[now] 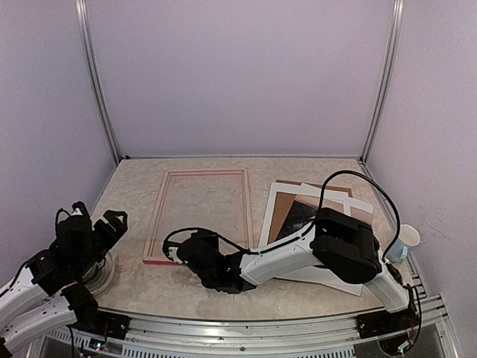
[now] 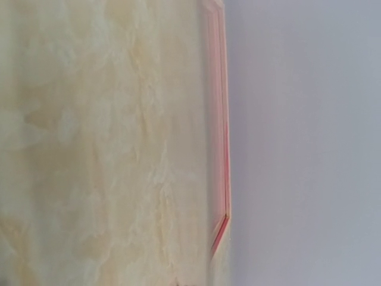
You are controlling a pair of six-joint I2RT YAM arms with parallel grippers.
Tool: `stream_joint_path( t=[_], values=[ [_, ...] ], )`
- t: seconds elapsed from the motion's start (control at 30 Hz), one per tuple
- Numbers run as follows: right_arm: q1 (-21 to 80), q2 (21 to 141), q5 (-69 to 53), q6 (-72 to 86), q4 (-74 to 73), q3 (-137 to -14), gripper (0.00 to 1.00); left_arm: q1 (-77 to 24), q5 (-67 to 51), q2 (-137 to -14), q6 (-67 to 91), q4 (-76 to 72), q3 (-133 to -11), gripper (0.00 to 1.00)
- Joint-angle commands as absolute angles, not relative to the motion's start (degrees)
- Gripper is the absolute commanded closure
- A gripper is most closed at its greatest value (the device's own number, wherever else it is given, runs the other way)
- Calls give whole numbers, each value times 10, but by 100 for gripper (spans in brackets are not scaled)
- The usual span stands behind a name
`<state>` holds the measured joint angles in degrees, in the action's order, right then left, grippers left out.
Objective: Put the photo into the frame
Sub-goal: Adjust the glass panel.
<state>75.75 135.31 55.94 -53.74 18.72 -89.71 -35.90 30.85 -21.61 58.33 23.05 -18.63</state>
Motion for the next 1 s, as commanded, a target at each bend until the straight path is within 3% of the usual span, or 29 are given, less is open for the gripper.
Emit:
stream_joint_path(
  t=[0.0, 0.97],
  values=[
    [754, 1330, 589, -559, 205, -905, 100, -353, 313, -211, 585, 240, -178, 1],
    [750, 1327, 584, -567, 119, -916, 100, -353, 311, -220, 581, 230, -187, 1]
  ],
)
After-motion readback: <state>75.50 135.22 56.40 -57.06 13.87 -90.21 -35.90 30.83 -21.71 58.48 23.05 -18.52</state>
